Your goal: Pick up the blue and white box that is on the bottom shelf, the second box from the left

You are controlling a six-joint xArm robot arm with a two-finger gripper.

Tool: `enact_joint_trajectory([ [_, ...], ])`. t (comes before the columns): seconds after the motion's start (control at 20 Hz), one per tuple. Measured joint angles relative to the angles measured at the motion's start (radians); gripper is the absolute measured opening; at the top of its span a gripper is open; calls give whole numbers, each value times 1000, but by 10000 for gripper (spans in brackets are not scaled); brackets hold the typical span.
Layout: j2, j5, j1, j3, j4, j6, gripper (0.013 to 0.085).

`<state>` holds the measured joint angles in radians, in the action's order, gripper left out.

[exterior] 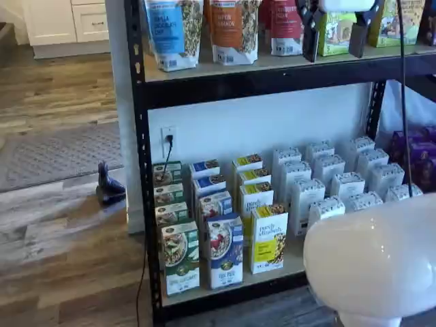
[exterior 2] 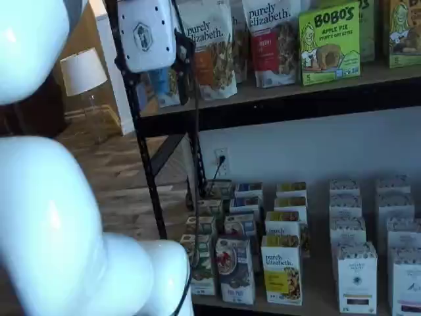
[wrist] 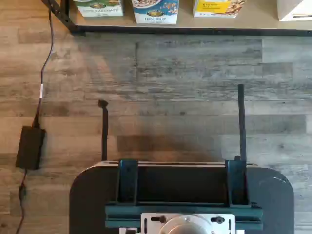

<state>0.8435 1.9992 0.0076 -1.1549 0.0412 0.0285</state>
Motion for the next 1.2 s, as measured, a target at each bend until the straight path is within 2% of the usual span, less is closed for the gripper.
enact_joint_trajectory([
  [0.55,24,-73,-7,46,13,-4,850],
  [1.2,27,-204,28,181,-22,19,850],
])
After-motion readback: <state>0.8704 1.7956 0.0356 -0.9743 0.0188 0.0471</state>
